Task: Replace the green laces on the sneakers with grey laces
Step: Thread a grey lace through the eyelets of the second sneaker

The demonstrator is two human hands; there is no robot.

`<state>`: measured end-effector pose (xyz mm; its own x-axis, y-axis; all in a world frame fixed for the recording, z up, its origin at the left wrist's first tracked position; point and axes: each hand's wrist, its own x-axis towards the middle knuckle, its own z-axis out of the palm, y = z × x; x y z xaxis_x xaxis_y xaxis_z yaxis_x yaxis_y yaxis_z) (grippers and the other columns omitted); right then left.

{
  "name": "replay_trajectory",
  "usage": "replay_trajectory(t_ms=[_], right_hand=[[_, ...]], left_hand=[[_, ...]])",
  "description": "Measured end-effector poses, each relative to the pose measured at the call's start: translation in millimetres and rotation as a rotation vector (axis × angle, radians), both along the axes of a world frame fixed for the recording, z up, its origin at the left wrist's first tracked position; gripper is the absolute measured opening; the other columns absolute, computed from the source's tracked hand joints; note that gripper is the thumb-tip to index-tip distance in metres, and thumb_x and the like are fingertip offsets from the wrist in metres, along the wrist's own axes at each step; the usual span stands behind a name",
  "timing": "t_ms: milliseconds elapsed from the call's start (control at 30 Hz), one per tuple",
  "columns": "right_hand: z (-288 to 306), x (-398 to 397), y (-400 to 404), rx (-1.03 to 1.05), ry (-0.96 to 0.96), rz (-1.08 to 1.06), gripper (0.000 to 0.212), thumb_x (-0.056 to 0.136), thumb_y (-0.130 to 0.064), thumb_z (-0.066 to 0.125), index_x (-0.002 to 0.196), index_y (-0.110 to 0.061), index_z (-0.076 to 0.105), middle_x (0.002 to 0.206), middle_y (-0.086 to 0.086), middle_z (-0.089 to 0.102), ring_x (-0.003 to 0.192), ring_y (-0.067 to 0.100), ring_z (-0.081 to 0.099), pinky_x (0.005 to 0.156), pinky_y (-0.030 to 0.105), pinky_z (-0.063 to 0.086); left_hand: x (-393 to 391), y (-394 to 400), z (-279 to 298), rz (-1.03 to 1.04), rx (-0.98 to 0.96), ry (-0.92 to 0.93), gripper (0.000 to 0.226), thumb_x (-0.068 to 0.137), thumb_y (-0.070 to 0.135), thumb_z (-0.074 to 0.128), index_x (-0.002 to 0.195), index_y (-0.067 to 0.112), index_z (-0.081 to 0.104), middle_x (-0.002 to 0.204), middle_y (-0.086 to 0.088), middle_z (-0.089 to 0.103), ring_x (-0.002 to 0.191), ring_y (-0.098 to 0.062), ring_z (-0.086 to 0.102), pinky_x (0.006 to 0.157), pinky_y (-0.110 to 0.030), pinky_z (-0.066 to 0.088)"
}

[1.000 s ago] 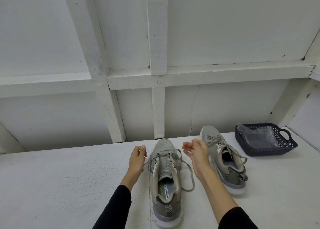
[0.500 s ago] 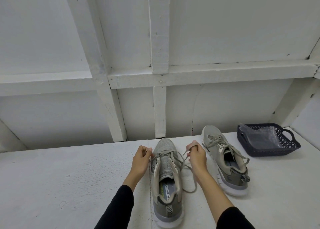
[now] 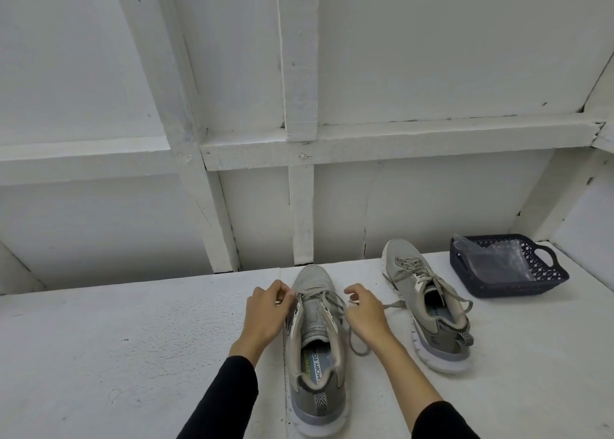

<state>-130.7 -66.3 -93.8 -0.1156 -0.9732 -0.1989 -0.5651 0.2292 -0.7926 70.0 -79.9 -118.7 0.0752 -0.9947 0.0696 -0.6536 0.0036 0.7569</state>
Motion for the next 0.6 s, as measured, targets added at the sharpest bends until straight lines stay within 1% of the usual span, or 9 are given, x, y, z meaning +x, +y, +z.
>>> replay_trajectory(t_ms=[67,167,267,333,400,433,500,567,600], right_hand=[[-3,4,3,0.033,-0.092,0.047,0.034,0.081,0.006,0.044,0.101,-0.016,0.059,0.096,0.003,0.062,0.091,0.021,0.056,0.071,0.026,0.044],[-8,3,5,0.016,-0.167,0.034,0.020,0.088,0.000,0.048,0.092,-0.018,0.056,0.078,-0.002,0.057,0.071,0.014,0.051,0.053,0.014,0.036],[-11,-2,4,-0.011,-0.167,0.028,0.009,0.095,-0.013,0.053,0.088,-0.018,0.057,0.071,-0.002,0.054,0.064,0.008,0.049,0.057,0.018,0.039],[-12,-4,2,-0.032,-0.155,-0.006,0.009,0.096,-0.015,0.053,0.089,-0.016,0.059,0.071,-0.004,0.055,0.065,0.008,0.051,0.060,0.021,0.040],[-12,-5,1,-0.068,-0.152,-0.040,0.010,0.095,-0.015,0.054,0.090,-0.017,0.061,0.074,-0.004,0.059,0.070,0.011,0.054,0.069,0.027,0.045],[-11,-4,1,-0.075,-0.180,-0.039,0.009,0.095,-0.015,0.055,0.092,-0.018,0.063,0.076,-0.002,0.061,0.072,0.012,0.056,0.069,0.024,0.046],[-9,0,1,-0.084,-0.233,-0.002,0.009,0.094,-0.016,0.058,0.092,-0.018,0.066,0.075,-0.002,0.063,0.071,0.010,0.057,0.061,0.015,0.044],[-10,3,0,-0.112,-0.239,0.024,0.012,0.093,-0.015,0.061,0.084,-0.020,0.067,0.072,-0.005,0.064,0.069,0.007,0.056,0.062,0.016,0.042],[-11,4,0,-0.123,-0.239,0.023,0.014,0.093,-0.015,0.061,0.082,-0.020,0.067,0.072,-0.006,0.065,0.069,0.006,0.057,0.064,0.017,0.042]], left_hand=[[6,2,0,0.037,0.012,-0.172,0.027,0.097,0.047,0.049,0.074,0.034,0.055,0.076,0.010,0.063,0.093,-0.016,0.047,0.083,-0.034,0.028],[14,4,-3,0.180,0.062,-0.119,0.032,0.099,0.046,0.044,0.074,0.029,0.054,0.076,0.008,0.058,0.098,-0.023,0.045,0.083,-0.036,0.023],[19,7,-11,0.419,0.164,-0.033,0.032,0.102,0.046,0.036,0.089,0.024,0.054,0.089,0.000,0.060,0.104,-0.029,0.049,0.084,-0.039,0.023],[18,10,-14,0.467,0.189,0.011,0.024,0.102,0.042,0.036,0.095,0.026,0.052,0.097,-0.002,0.061,0.103,-0.029,0.049,0.084,-0.037,0.024],[12,10,-12,0.335,0.138,0.062,0.013,0.102,0.033,0.042,0.095,0.030,0.052,0.098,0.007,0.062,0.101,-0.021,0.050,0.093,-0.039,0.028],[10,10,-11,0.228,0.088,0.103,0.013,0.101,0.031,0.045,0.093,0.033,0.054,0.098,0.013,0.062,0.102,-0.016,0.053,0.100,-0.041,0.030],[5,9,-8,0.057,0.027,0.187,0.014,0.097,0.042,0.049,0.090,0.040,0.061,0.099,0.020,0.063,0.107,-0.009,0.057,0.103,-0.044,0.036],[3,6,-7,-0.029,0.020,0.170,0.021,0.087,0.060,0.047,0.090,0.046,0.063,0.102,0.021,0.061,0.108,-0.003,0.053,0.103,-0.047,0.034],[2,7,-5,-0.040,0.023,0.116,0.019,0.088,0.059,0.048,0.088,0.046,0.062,0.102,0.021,0.060,0.109,-0.003,0.050,0.103,-0.047,0.029]])
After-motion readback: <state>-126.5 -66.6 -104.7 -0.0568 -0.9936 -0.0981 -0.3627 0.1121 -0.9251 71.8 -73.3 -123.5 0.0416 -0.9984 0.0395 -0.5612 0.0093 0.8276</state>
